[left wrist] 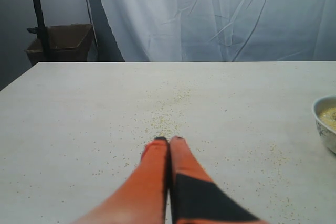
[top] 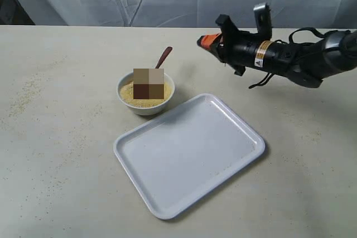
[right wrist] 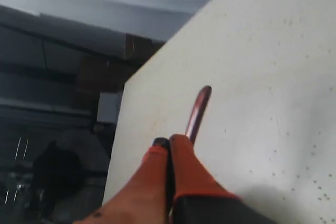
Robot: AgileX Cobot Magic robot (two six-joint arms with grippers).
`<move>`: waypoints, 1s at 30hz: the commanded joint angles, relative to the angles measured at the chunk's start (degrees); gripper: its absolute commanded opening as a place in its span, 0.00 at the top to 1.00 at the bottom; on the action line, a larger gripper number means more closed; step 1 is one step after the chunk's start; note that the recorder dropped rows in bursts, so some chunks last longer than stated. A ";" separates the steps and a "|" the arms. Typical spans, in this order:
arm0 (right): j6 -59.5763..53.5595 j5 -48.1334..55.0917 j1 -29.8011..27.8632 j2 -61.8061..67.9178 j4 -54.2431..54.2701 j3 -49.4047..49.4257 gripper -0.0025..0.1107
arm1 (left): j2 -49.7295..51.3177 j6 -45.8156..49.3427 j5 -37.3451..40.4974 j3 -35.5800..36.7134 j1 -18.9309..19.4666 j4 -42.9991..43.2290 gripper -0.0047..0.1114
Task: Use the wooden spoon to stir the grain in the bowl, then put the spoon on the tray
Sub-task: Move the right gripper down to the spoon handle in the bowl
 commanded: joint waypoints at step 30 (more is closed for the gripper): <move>11.27 3.88 6.47 15.77 -5.09 -30.90 0.98 | -0.22 -0.02 -0.08 0.10 0.10 0.16 0.96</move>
